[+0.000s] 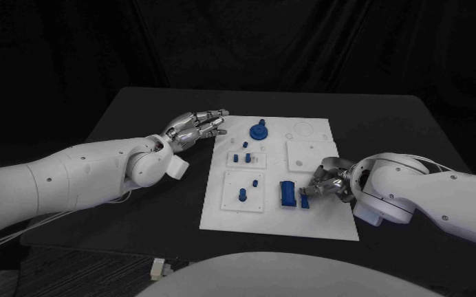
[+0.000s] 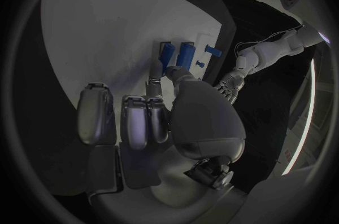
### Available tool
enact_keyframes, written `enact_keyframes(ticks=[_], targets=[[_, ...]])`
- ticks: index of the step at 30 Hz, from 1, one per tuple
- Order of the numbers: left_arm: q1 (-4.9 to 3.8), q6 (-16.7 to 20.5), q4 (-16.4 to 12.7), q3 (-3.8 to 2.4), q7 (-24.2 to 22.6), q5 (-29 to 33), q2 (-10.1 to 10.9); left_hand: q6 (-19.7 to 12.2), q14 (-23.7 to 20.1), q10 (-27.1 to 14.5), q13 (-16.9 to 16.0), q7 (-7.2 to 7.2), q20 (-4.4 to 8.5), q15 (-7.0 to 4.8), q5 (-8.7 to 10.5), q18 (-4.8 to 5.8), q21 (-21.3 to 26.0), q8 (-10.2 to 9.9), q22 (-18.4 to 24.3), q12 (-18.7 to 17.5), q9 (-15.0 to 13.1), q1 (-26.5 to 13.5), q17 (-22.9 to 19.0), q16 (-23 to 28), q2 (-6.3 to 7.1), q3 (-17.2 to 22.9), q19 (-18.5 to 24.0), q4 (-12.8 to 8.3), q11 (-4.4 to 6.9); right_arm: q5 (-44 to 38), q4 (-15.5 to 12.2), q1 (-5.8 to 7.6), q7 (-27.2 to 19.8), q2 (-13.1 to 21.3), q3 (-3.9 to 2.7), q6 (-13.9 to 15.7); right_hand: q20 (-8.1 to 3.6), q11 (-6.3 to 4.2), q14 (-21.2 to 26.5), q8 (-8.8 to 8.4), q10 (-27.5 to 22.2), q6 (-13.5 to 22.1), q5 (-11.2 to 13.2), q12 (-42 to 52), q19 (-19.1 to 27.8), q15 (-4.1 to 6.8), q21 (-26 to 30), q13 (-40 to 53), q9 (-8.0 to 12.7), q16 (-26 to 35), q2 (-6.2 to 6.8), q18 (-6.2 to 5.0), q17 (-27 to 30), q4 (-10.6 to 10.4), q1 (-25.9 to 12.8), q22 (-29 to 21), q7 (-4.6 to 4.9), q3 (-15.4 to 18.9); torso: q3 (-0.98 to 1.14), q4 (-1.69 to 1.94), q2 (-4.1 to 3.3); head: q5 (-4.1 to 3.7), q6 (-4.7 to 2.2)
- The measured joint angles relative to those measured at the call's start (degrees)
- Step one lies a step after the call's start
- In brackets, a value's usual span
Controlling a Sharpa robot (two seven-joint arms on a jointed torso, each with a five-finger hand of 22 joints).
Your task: Assemble the parts on the task board
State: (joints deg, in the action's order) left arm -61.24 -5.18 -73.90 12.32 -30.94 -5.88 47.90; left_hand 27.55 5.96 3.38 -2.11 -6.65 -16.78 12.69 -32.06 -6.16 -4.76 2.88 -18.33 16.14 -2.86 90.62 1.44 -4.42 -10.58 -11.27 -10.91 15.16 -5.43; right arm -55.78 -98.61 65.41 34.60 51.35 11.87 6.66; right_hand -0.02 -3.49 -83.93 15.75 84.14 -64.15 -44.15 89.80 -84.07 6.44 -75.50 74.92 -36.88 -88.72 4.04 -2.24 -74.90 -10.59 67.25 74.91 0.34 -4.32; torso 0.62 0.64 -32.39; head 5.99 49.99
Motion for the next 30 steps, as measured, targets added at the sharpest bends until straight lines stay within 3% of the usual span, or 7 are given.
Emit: enact_keyframes(ticks=[4, 8, 11, 14, 20, 24, 30], targets=[[0.02, -0.02, 0.01, 0.00, 0.02, 0.00, 0.00, 0.00, 0.00, 0.00, 0.00, 0.00, 0.00, 0.00, 0.00, 0.00, 0.00, 0.00, 0.00, 0.00, 0.00, 0.00, 0.00, 0.00, 0.00, 0.00, 0.00, 0.00, 0.00, -0.09, -0.01, 0.00, 0.00, 0.02, 0.00, -0.06, -0.27, -0.21, -0.19, 1.35, -0.21, 0.20, -2.24, 0.00, 0.12, 0.24, 0.00, 0.00, -1.34, 0.00, 0.00, 0.00, 0.00, 0.40, 0.00, 0.00, -0.20, -0.84, 0.01, 0.00, 0.00, -0.08, 0.00], [0.04, -0.03, 0.02, -0.02, 0.05, 0.00, 0.00, 0.00, 0.00, 0.00, 0.00, 0.00, 0.00, 0.00, 0.00, 0.00, 0.00, 0.00, 0.07, 0.00, 0.00, 0.22, 0.00, 0.00, 0.22, 0.16, 0.00, -0.16, 0.00, -0.17, 0.01, 0.00, 0.00, 0.02, 0.00, -0.16, -0.28, -0.33, -0.01, 2.75, -0.08, 0.41, -0.30, 0.00, 0.13, 0.42, 0.00, 0.00, -2.82, 0.00, 0.61, -0.01, 0.00, 0.24, -0.61, 0.00, -0.42, -1.00, 0.01, 0.00, 0.00, -0.15, 0.00], [0.06, -0.04, 0.04, -0.02, 0.07, 0.00, 0.00, 0.00, 0.00, 0.00, 0.00, 0.00, 0.00, 0.00, 0.00, 0.00, 0.00, 0.00, 0.07, 0.00, 0.00, 0.23, 0.00, 0.00, 0.23, 0.16, 0.00, -0.16, 0.00, -0.24, 0.04, 0.00, 0.01, 0.04, 0.00, -0.23, -0.28, -0.42, -0.01, 4.16, 0.00, 0.93, 6.20, 0.00, 0.13, 0.42, 0.00, 0.00, -4.54, 0.00, 0.68, 0.00, 0.00, -0.14, -1.95, 0.00, -0.70, -0.62, 0.01, 0.00, 0.01, -0.21, 0.00], [0.07, -0.06, 0.05, -0.02, 0.09, 0.00, -0.03, 0.00, 0.00, 0.00, 0.00, 0.00, 0.00, 0.00, 0.00, 0.00, 0.00, 0.00, 0.07, 0.00, 0.00, 0.22, 0.00, 0.00, 0.22, 0.16, 0.00, -0.16, 0.00, -0.38, 0.05, -0.01, 0.02, 0.10, 0.00, -0.34, -0.28, -0.42, -0.01, 4.74, 0.00, 1.14, 10.53, 0.00, 0.13, 0.42, 0.00, -0.01, -5.45, 0.00, 0.79, -0.01, 0.00, -0.88, -3.49, 0.00, -0.50, 0.12, 0.01, 0.00, 0.02, -0.22, 0.00], [0.08, -0.07, 0.01, -0.02, 0.11, 0.00, -0.01, 0.00, 0.00, 0.00, 0.00, 0.00, 0.00, 0.00, 0.00, 0.00, 0.00, 0.00, 0.06, 0.00, 0.00, 0.22, 0.00, 0.00, 0.22, 0.16, 0.00, -0.16, 0.00, -0.99, -0.41, -0.01, 0.03, 0.77, 0.00, -0.43, -0.28, -0.42, -0.01, 6.72, 0.00, 1.33, 25.57, 0.00, 0.13, 0.42, 0.00, -0.01, -7.56, 0.00, 0.84, 0.00, 0.00, -3.99, -7.23, 0.00, -0.32, 3.23, 0.01, 0.00, 0.02, -0.01, 0.00], [0.09, -0.07, -0.28, -0.02, 0.11, 0.00, 0.29, 0.00, 0.21, 0.00, 0.00, 0.00, -0.22, 0.21, 0.00, -0.01, 0.00, 0.00, 0.06, 0.00, 0.00, 0.22, 0.00, 0.00, 0.23, 0.16, -0.22, -0.16, 0.00, -1.64, -1.70, -0.01, -0.01, 2.45, 0.00, -0.26, -0.41, -0.62, -0.22, 11.88, -0.21, 3.59, 36.52, 0.00, 0.00, 0.62, -0.58, -0.01, -13.29, -0.41, 1.96, 0.00, 0.00, -6.20, -10.90, 0.00, -0.85, 6.58, 0.01, -0.01, 0.01, 0.23, 0.00], [0.10, -0.03, -0.88, -0.02, 0.09, 0.00, 0.77, 0.00, 0.21, 0.00, 0.00, 0.00, -0.22, 0.21, 0.00, -0.01, 0.00, 0.00, 0.06, 0.00, 0.00, 0.23, 0.00, 0.00, 0.22, 0.16, -0.22, -0.16, 0.00, -2.27, -4.36, 1.73, -0.38, 6.37, 0.05, 0.98, -0.70, -1.03, 0.03, 17.76, -0.21, 5.52, 39.61, 0.00, 0.12, 0.88, -2.06, -0.01, -19.93, -1.12, 1.61, -0.01, 0.00, -6.38, -15.03, 0.00, -1.44, 11.72, 0.01, -0.01, -0.02, 0.30, 0.00]])
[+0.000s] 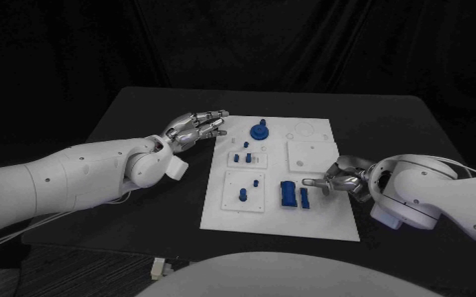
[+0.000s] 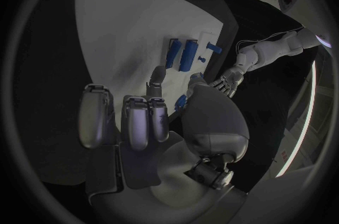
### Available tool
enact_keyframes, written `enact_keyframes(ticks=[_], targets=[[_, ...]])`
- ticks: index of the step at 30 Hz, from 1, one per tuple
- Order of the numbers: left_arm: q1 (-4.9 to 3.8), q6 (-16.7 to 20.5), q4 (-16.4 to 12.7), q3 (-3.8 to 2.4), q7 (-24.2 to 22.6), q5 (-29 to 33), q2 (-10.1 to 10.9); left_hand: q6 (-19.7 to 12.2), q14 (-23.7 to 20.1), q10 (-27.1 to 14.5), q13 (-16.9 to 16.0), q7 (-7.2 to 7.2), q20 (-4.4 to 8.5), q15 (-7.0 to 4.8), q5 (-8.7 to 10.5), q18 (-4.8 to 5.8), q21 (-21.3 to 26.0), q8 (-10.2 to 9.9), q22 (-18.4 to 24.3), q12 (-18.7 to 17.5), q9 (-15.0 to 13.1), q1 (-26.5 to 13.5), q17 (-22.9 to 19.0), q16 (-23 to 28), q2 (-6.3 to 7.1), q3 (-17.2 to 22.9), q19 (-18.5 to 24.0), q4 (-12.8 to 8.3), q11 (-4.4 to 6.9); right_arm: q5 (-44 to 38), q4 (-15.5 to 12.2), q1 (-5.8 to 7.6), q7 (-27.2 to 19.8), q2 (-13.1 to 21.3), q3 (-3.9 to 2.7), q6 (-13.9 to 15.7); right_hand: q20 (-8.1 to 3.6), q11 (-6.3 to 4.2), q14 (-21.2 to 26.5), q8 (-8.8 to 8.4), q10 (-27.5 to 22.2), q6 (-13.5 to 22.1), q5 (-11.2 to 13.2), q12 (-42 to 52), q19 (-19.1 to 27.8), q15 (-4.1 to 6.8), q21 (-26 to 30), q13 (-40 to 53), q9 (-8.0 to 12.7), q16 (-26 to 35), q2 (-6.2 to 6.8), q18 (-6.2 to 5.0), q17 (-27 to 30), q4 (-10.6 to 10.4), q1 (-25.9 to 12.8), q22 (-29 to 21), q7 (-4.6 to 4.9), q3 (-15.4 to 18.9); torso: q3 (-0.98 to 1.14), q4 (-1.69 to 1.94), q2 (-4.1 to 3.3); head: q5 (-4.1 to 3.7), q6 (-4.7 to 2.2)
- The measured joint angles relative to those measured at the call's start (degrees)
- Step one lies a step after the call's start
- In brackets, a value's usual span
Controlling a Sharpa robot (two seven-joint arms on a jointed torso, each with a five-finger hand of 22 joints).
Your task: Assemble the parts on the task board
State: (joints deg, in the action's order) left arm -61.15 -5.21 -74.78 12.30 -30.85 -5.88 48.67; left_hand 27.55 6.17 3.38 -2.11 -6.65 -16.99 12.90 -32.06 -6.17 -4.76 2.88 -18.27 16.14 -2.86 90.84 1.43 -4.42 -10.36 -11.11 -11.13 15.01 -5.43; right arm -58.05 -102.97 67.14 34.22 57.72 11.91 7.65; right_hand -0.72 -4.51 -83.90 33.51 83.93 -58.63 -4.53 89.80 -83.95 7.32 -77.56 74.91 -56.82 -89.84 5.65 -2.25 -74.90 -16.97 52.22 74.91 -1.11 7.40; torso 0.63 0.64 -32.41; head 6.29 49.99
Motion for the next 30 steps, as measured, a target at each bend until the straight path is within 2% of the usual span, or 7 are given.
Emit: enact_keyframes(ticks=[3, 7, 10, 14, 16, 23, 30], targets=[[0.00, 0.02, -0.09, 0.00, -0.05, 0.00, 0.01, 0.00, 0.00, 0.00, 0.00, 0.00, 0.03, 0.00, 0.00, 0.00, 0.00, 0.09, 0.00, 0.06, 0.00, 0.00, 0.01, 0.00, 0.00, 0.00, -0.03, 0.00, 0.00, -0.04, -1.20, 1.08, -0.78, 1.53, -0.08, 1.34, -0.13, -0.20, -0.21, 1.79, 0.20, 0.63, -0.08, 0.00, -0.14, 0.20, -0.90, 0.00, -2.13, 0.00, -1.71, 0.01, 0.00, 0.05, -1.93, 0.00, -0.21, 0.67, 0.00, 0.00, -0.01, -0.09, 0.00], [0.00, 0.04, -0.18, 0.00, -0.22, 0.00, -0.03, 0.21, 0.00, 0.21, -0.07, -0.21, 0.21, 0.00, 0.00, 0.00, 0.00, 0.23, -0.05, 0.55, -0.04, 0.00, 0.09, -0.28, 0.00, 0.16, -0.21, -0.16, -0.21, 0.02, -2.88, 1.96, -3.96, 3.54, -0.07, 5.05, -0.41, -0.20, -0.21, 2.07, 0.20, 2.21, -4.84, 0.00, -0.01, 0.20, -1.86, 0.00, -3.07, 0.00, -4.90, 0.01, 0.00, 0.08, 0.96, 0.00, -0.11, 0.64, 0.00, 0.00, 0.01, -0.16, 0.00], [0.00, 0.07, -0.26, 0.00, -0.44, 0.00, -0.04, 0.41, 0.31, 0.24, -0.12, -0.41, 0.19, 0.31, 0.00, 0.01, -0.25, 0.23, -0.20, 0.78, -0.10, 0.21, 0.19, -0.63, 0.21, 0.26, -0.61, -0.26, -0.24, -0.10, -3.41, 2.03, -6.57, 4.02, -0.05, 7.57, -0.40, -0.06, -0.21, -2.25, 0.26, 4.87, -12.68, 0.00, -0.01, 0.21, -2.57, 0.00, 0.35, 0.00, -6.34, 0.01, 0.00, 1.32, 7.08, 0.00, 0.73, -0.41, 0.00, 0.01, 0.03, -0.29, 0.00], [0.01, 0.11, -0.35, 0.00, -0.81, 0.00, -0.02, 0.41, 0.52, 0.41, -0.12, -0.41, 0.20, 0.10, -0.21, 0.00, -0.25, 0.23, -0.33, 0.89, -0.10, 0.23, 0.25, -0.63, 0.23, 0.31, -0.62, -0.31, -0.41, -1.77, -3.89, 1.36, -11.28, 4.59, -0.08, 11.65, 0.56, 2.01, -0.12, -10.80, 0.10, 7.96, -22.06, 0.00, -0.07, -1.22, -3.78, 0.00, 9.32, 0.00, -5.87, 0.01, 0.00, 5.10, 18.65, 0.00, 2.97, -2.64, -0.01, 0.01, 0.06, -0.29, 0.00], [0.01, 0.12, -0.40, 0.00, -1.01, 0.00, 0.00, 0.41, 0.52, 0.41, -0.12, -0.41, 0.20, 0.11, -0.21, 0.01, -0.25, 0.23, -0.33, 0.89, -0.10, 0.26, 0.25, -0.69, 0.20, 0.31, -0.62, -0.31, -0.41, -3.53, -3.90, 0.42, -13.38, 4.77, -0.09, 13.50, 1.48, 2.99, -0.11, -13.82, 0.10, 7.14, -23.57, 0.00, -0.01, -2.27, -4.33, 0.00, 14.16, 0.00, -5.26, 0.00, 0.00, 6.75, 22.87, 0.00, 3.94, -3.30, 0.00, 0.01, 0.06, -0.30, 0.00], [0.01, 0.19, -0.46, 0.00, -1.65, 0.00, 0.11, 0.62, 0.84, 0.50, -0.18, -0.62, 0.21, 0.19, -0.21, 0.01, -0.45, 0.23, -0.47, 1.31, -0.10, 0.46, 0.26, -0.89, 0.01, 0.48, -1.02, -0.48, -0.50, -13.50, -3.67, -2.72, -19.08, 4.78, 0.01, 18.58, 2.07, 3.21, -0.19, -15.73, -0.12, 4.46, -17.85, 0.00, -0.20, -2.47, -4.88, 0.00, 21.07, 0.00, -3.10, 0.01, 0.00, 9.22, 28.19, 0.00, 4.30, -2.03, -0.02, 0.01, 0.01, -0.30, 0.00], [0.01, 0.20, -0.37, 0.00, -2.02, 0.00, 0.02, 0.62, 0.93, 0.63, -0.18, -0.62, 0.21, 0.10, -0.21, 0.01, -0.45, 0.23, -0.47, 1.39, -0.09, 0.46, 0.29, -0.89, 0.00, 0.47, -1.02, -0.47, -0.63, -22.94, -3.59, -4.85, -20.67, 4.34, -0.01, 20.19, 2.07, 3.19, -0.12, -7.97, -0.10, 3.85, -11.38, 0.00, -0.20, -2.41, -4.88, 0.00, 18.44, 0.01, -2.13, 0.00, 0.00, 8.26, 30.24, 0.00, 3.50, 0.21, -0.02, 0.02, -0.02, -0.33, 0.00]])
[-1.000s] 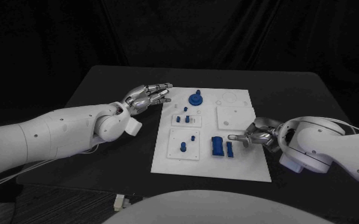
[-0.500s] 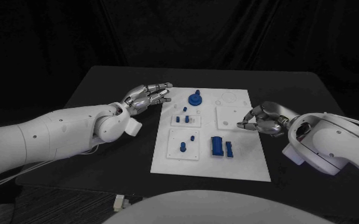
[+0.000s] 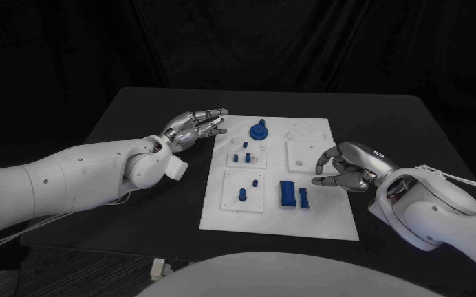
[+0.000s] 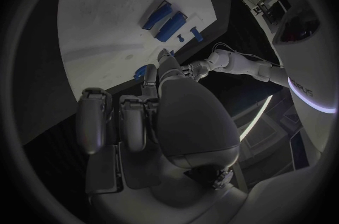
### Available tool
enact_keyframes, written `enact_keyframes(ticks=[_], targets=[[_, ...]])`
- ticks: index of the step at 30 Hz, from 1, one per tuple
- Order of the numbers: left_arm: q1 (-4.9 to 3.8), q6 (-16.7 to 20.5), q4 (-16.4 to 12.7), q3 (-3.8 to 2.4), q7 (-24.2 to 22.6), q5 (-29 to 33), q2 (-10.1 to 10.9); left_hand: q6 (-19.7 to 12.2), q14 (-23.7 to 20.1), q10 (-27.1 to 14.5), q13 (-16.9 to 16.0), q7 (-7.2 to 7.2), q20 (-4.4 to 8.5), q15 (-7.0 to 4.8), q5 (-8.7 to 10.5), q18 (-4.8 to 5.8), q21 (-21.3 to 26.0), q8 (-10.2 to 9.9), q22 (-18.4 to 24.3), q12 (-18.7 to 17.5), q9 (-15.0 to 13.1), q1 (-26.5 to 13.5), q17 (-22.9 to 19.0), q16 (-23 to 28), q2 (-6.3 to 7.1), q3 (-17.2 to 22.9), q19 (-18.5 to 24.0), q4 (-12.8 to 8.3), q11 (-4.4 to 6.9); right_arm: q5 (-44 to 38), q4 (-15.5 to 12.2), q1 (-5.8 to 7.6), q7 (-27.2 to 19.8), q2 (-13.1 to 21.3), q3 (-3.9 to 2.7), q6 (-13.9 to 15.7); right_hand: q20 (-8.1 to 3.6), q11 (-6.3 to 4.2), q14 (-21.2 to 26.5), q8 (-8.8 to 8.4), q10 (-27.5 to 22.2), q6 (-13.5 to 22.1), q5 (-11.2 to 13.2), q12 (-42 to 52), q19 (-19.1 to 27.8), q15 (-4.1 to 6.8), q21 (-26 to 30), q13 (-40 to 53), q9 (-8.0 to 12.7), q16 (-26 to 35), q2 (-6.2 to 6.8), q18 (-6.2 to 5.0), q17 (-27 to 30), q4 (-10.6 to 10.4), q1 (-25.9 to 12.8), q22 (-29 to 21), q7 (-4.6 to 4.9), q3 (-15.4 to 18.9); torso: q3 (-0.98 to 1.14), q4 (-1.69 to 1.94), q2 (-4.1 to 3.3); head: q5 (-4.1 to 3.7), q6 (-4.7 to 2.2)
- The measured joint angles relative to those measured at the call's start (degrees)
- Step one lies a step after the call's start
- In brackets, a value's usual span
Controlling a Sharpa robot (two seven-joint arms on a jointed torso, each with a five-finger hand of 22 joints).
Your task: Assemble the parts on the task board
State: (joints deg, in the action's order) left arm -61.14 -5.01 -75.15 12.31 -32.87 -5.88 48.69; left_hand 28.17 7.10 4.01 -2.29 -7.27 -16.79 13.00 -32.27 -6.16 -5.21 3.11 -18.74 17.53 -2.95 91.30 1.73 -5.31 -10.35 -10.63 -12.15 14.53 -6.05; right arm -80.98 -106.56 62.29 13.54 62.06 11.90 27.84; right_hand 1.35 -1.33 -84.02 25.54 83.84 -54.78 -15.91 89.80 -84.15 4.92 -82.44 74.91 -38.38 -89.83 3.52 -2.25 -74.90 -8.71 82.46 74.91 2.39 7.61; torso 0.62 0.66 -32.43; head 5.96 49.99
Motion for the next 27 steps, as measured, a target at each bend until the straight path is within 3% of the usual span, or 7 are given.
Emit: enact_keyframes(ticks=[6, 8, 9, 13, 17, 27], targets=[[0.00, -0.01, 0.04, 0.00, -0.12, 0.00, -0.03, 0.00, 0.00, 0.00, 0.01, 0.00, 0.00, 0.00, 0.00, 0.00, 0.00, 0.00, 0.00, 0.00, 0.00, 0.00, 0.00, 0.00, 0.00, 0.00, 0.00, 0.00, 0.00, -4.65, 0.32, -1.80, -0.13, -1.06, 0.00, 0.09, -0.53, -1.04, 0.01, 13.88, 0.20, 2.69, 3.40, 0.00, 0.09, 0.88, 0.00, 0.00, -8.84, 0.00, 1.76, 0.00, 0.00, -4.49, 1.86, 0.00, -1.54, 0.59, 0.00, -0.03, 0.01, 0.15, 0.00], [0.00, -0.02, 0.04, 0.00, -0.14, 0.00, -0.01, 0.00, 0.00, 0.00, 0.01, 0.00, 0.00, 0.00, 0.00, 0.00, 0.00, 0.00, 0.01, 0.00, 0.00, 0.00, 0.00, 0.00, 0.00, 0.00, 0.00, 0.00, 0.00, -5.72, 0.50, -2.26, -0.07, -1.44, 0.02, -0.11, -0.53, -1.50, -0.18, 17.86, 0.16, 3.88, 4.81, 0.00, 0.09, 1.07, 0.00, 0.00, -11.69, 0.00, 2.58, -0.01, 0.00, -6.44, 2.63, 0.00, -1.78, 0.47, 0.00, -0.05, 0.01, 0.18, 0.00], [0.00, -0.02, 0.04, 0.00, -0.14, 0.00, 0.01, 0.00, 0.00, 0.00, 0.01, 0.00, 0.00, 0.00, 0.00, 0.00, 0.00, 0.00, 0.01, 0.00, 0.00, 0.00, 0.00, 0.00, 0.00, 0.00, 0.00, 0.00, 0.00, -6.11, 0.59, -2.42, -0.02, -1.59, 0.02, -0.24, -0.68, -1.55, -0.10, 19.04, 0.11, 4.25, 5.29, 0.00, 0.12, 1.16, 0.00, 0.00, -12.55, 0.00, 2.62, 0.00, 0.00, -7.10, 2.65, 0.00, -1.98, 0.42, 0.01, -0.05, 0.01, 0.18, 0.00], [0.01, -0.02, 0.05, 0.00, -0.15, 0.00, 0.06, 0.00, 0.00, 0.00, 0.01, 0.00, 0.00, 0.00, 0.00, 0.00, 0.00, 0.00, 0.01, 0.00, 0.01, 0.00, -0.01, 0.00, 0.00, 0.00, 0.00, 0.00, 0.00, -7.40, 0.90, -2.93, 0.34, -2.11, 0.02, -1.10, -0.94, -1.75, 0.02, 22.41, 0.30, 5.05, 7.52, 0.00, 0.10, 1.28, 0.39, -0.01, -15.00, 0.00, 3.41, 0.00, 0.00, -7.74, 2.11, 0.00, -2.16, 0.44, 0.00, -0.05, 0.02, 0.11, 0.00], [0.01, -0.03, 0.12, 0.00, -0.15, 0.00, 0.05, 0.00, 0.00, 0.00, 0.01, 0.00, 0.00, 0.00, 0.00, 0.00, 0.00, 0.00, 0.01, -0.01, 0.01, 0.00, -0.01, 0.00, 0.00, 0.00, 0.00, 0.00, 0.00, -8.41, 1.26, -3.30, 1.00, -2.56, 0.01, -2.23, -0.94, -1.86, 0.02, 23.97, 0.19, 5.41, 8.27, 0.00, 0.10, 1.28, 0.52, 0.02, -16.19, 0.00, 3.41, 0.00, 0.00, -7.74, 2.11, 0.00, -2.51, 0.44, 0.01, -0.05, 0.03, 0.01, 0.00], [0.02, -0.09, 0.17, 0.00, -0.15, 0.00, -0.08, 0.00, 0.00, 0.00, 0.02, 0.00, 0.00, 0.00, 0.00, 0.00, 0.00, 0.00, 0.02, -0.01, 0.01, 0.00, -0.01, 0.00, 0.00, 0.00, 0.00, 0.00, 0.00, -9.91, 2.07, -3.71, 2.74, -3.68, -0.03, -4.79, -0.94, -1.95, 0.02, 24.94, 0.10, 5.88, 8.54, 0.00, 0.10, 1.28, 0.63, 0.04, -17.18, 0.00, 3.65, 0.00, 0.00, -7.74, 2.35, 0.00, -2.57, 0.44, 0.00, -0.05, 0.05, -0.05, 0.00]])
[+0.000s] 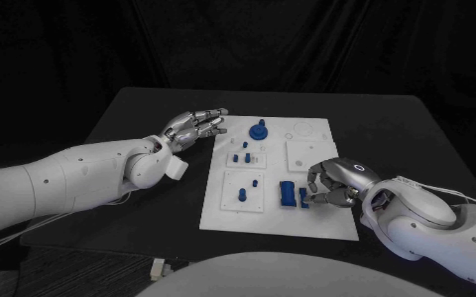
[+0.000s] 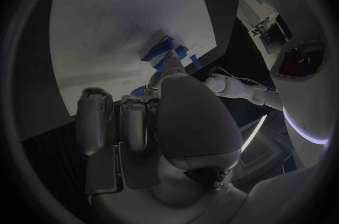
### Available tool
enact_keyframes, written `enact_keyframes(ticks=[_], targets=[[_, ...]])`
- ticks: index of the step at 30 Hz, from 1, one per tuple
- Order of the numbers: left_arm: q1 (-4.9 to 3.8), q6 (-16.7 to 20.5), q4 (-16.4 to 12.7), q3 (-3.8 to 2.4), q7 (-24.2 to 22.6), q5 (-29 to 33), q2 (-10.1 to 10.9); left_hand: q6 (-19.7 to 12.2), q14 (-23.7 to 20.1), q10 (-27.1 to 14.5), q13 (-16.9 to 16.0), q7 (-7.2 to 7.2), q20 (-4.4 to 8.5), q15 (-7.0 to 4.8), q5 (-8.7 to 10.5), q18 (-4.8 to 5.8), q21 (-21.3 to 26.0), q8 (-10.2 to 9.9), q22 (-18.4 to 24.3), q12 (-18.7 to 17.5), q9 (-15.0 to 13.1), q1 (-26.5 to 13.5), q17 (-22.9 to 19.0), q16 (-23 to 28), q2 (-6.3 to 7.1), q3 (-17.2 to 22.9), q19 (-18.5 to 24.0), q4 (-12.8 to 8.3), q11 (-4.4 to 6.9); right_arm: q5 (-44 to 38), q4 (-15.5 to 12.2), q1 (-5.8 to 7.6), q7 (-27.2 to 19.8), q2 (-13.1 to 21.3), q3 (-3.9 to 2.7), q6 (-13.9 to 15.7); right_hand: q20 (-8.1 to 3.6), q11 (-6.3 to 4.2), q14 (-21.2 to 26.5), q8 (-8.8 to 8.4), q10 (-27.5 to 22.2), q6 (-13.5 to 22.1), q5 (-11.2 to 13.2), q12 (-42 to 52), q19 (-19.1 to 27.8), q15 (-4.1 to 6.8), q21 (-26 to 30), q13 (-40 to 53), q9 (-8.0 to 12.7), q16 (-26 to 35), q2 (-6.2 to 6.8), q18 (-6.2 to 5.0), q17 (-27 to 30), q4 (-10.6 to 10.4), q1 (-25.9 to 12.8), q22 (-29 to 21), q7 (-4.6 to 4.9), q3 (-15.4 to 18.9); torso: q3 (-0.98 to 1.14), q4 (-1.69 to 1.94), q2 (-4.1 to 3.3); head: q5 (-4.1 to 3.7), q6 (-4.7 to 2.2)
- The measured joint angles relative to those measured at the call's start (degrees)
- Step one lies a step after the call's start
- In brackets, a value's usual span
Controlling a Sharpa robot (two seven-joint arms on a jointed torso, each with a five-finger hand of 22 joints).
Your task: Assemble the parts on the task board
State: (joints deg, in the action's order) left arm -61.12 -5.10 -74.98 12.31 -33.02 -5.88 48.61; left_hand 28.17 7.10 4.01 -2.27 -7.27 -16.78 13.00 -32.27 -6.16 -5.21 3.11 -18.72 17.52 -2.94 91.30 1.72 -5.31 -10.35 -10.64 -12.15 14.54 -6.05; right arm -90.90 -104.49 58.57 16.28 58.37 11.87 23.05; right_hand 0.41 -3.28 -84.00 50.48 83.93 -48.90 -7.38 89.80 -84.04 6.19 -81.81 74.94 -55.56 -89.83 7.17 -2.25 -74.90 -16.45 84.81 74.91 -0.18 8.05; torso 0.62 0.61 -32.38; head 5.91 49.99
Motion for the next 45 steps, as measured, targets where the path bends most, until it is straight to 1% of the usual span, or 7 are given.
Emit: enact_keyframes(ticks=[12, 18, 24, 26, 36, 42, 45], targets=[[0.02, -0.02, 0.02, 0.00, 0.01, 0.00, 0.00, 0.00, 0.00, 0.00, -0.03, 0.00, 0.00, 0.00, -0.22, 0.00, 0.00, 0.00, 0.06, 0.00, 0.00, 0.00, -0.01, 0.00, 0.00, 0.00, 0.00, 0.00, 0.00, -1.10, 0.24, -0.51, 1.22, -0.89, -0.21, -1.04, -0.19, 0.00, 0.00, 0.96, 0.00, 0.45, 0.28, 0.00, 0.20, 0.00, 0.39, 0.00, -0.69, 0.00, 0.14, 0.00, 0.00, -0.01, 0.14, 0.00, 0.05, -0.01, 0.01, 0.02, -0.03, -0.05, 0.00], [0.05, -0.05, 0.07, 0.00, 0.02, 0.00, -0.02, 0.00, 0.00, 0.00, -0.03, 0.00, 0.00, 0.00, -0.22, 0.00, 0.00, 0.00, 0.11, 0.00, 0.01, 0.00, -0.01, 0.00, 0.00, 0.17, 0.00, -0.17, 0.00, -1.49, 0.18, -0.64, 1.54, -0.90, -0.23, -0.81, -0.40, -0.21, -0.04, 1.72, 0.21, 1.32, -1.48, 0.00, -0.01, 0.36, 0.51, -0.01, -1.29, 0.00, -0.09, 0.00, -0.05, -0.17, 0.43, 0.00, -0.09, -0.15, 0.02, 0.04, -0.04, -0.21, 0.00], [0.08, -0.07, 0.16, 0.00, 0.02, 0.00, -0.02, 0.00, 0.00, 0.00, -0.03, 0.00, 0.00, 0.00, -0.22, 0.00, 0.00, 0.00, 0.11, 0.00, 0.01, 0.00, -0.01, 0.00, 0.00, 0.16, 0.00, -0.16, 0.00, -1.83, 0.11, -0.73, 1.60, -0.85, -0.19, -0.22, -0.40, -0.21, -0.03, 2.01, 0.21, 1.32, -1.36, 0.00, -0.01, 0.36, 0.51, -0.02, -1.55, 0.00, -0.02, 0.00, -0.04, -0.06, 0.63, 0.00, -0.09, -0.26, 0.01, 0.04, -0.04, -0.27, 0.00], [0.09, -0.08, 0.24, 0.00, 0.03, 0.00, -0.03, 0.00, 0.00, 0.00, -0.03, 0.00, 0.00, 0.00, -0.22, 0.00, 0.00, 0.00, 0.11, 0.00, 0.01, 0.00, -0.01, 0.00, 0.00, 0.16, 0.00, -0.16, 0.00, -1.84, 0.07, -0.76, 1.58, -0.81, -0.16, 0.15, -0.40, -0.21, -0.04, 2.28, 0.21, 1.32, -0.29, 0.00, -0.01, 0.36, 0.51, -0.02, -1.71, 0.00, 0.08, 0.00, -0.04, -0.06, 0.49, 0.00, -0.09, -0.26, 0.01, 0.04, -0.04, -0.25, 0.00], [0.14, -0.12, 0.37, 0.00, 0.05, 0.00, -0.06, 0.00, 0.00, 0.00, -0.02, 0.00, 0.00, 0.00, -0.22, 0.00, 0.00, 0.00, 0.11, -0.01, 0.01, 0.00, -0.01, 0.00, 0.00, 0.16, 0.00, -0.16, 0.00, 0.12, -0.38, -0.97, 0.29, 0.08, 0.03, 3.30, -0.72, -0.83, -0.04, 2.54, 0.00, 1.06, 3.99, 0.00, 0.09, 0.77, 0.51, -0.02, -1.52, 0.00, 1.41, 0.00, -0.03, -0.47, -8.73, 0.00, -0.35, 0.17, 0.01, 0.03, -0.03, -0.15, 0.00], [0.17, -0.14, 0.38, 0.00, 0.06, 0.00, -0.06, 0.00, 0.00, 0.00, -0.02, 0.00, 0.00, 0.00, -0.22, 0.00, 0.00, 0.00, 0.18, -0.01, 0.01, 0.00, -0.01, 0.00, 0.00, 0.16, 0.00, -0.16, 0.00, 2.75, -1.44, -0.96, -1.61, 1.68, 0.00, 6.34, -0.94, -1.24, 0.07, 2.54, 0.00, 0.39, 3.99, 0.00, 0.11, 1.13, 0.26, -0.02, -1.15, 0.00, 0.42, -0.01, -0.03, -0.45, -10.28, 0.00, -1.02, -0.38, 0.01, 0.03, -0.03, -0.09, 0.00], [0.18, -0.15, 0.39, 0.00, 0.06, 0.00, -0.04, 0.00, 0.00, 0.00, -0.01, 0.00, 0.00, 0.00, -0.22, 0.00, 0.00, 0.00, 0.18, -0.01, 0.01, 0.00, -0.02, 0.00, 0.00, 0.16, 0.00, -0.16, 0.00, 3.85, -1.79, -0.94, -2.41, 2.71, 0.00, 7.51, -1.22, -1.23, 0.00, 2.54, 0.00, 0.39, 3.99, 0.00, 0.01, 1.23, 0.00, -0.02, -1.03, 0.00, -1.58, 0.00, -0.03, -0.20, -8.73, 0.00, -1.02, -1.38, 0.01, 0.03, -0.02, -0.07, 0.00]])
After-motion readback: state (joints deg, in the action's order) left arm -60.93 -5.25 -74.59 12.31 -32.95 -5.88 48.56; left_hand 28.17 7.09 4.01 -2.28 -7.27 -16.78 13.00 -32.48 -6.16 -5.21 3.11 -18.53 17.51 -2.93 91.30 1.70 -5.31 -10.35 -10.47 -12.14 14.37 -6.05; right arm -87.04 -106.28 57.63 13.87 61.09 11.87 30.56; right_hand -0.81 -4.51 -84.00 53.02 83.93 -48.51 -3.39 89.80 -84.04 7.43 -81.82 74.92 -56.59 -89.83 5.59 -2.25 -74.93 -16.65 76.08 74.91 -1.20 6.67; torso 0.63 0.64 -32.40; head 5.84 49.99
